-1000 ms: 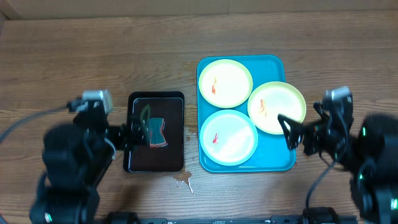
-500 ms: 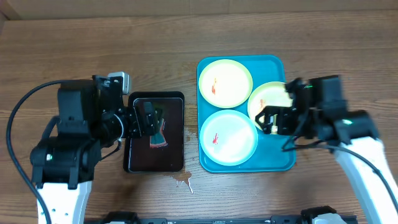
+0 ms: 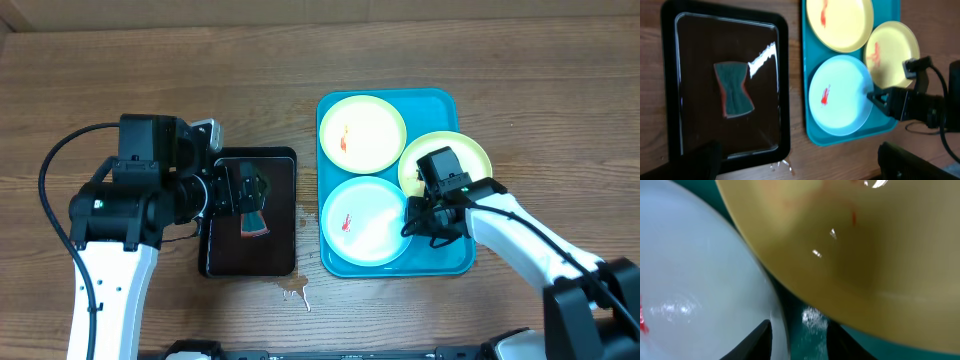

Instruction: Clean dirty plates on tray and stack at the side

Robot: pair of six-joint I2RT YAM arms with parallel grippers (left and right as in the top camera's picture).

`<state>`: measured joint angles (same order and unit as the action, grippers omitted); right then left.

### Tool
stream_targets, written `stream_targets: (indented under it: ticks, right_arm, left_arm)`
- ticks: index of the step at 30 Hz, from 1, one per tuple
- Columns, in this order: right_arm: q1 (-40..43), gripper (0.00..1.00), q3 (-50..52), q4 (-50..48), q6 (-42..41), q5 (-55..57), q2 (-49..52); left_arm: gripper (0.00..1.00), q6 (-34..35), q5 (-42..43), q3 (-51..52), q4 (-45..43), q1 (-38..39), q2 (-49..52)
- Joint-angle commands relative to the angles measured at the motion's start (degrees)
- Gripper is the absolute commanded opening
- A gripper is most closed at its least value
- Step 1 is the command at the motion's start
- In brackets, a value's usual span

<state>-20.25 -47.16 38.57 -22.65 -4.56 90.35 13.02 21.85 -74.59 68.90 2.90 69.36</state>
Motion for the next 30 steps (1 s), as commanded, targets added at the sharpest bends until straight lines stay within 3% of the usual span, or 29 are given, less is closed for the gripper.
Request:
stream_targets:
  ticks: [1, 6, 8, 18, 25, 30]
  right_arm:
    - [-0.04, 0.24, 0.13, -1.62, -1.29, 1.92, 1.33]
    - [-0.04, 0.04, 0.13, -2.56, -1.60, 1.97, 1.40]
    - [-0.04, 0.04, 0.13, -2.84, -2.34, 1.99, 1.40]
    - [-0.04, 0.04, 0.13, -2.78, -2.89, 1.95, 1.40]
    - [-0.04, 0.04, 0.13, -2.78, -2.89, 1.92, 1.40]
    - [-0.04, 0.04, 0.13, -2.75, -2.89, 1.92, 1.40]
  left_arm:
    - [0.99, -1.88, -3.04, -1.27, 1.75, -0.24, 1.70]
    - [0.91, -1.64, -8.31, 0.28, 3.91, -0.22, 4.55]
    - [0.85, -0.92, -8.98, 2.86, 2.78, -0.22, 6.16]
    - [0.78, 2.43, -11.58, 16.52, -11.52, -0.20, 15.26]
    - [0.53, 2.21, -11.93, 17.09, -18.86, 1.16, 23.28]
    - [0.45, 2.23, -16.55, 17.09, -22.86, 5.60, 28.44]
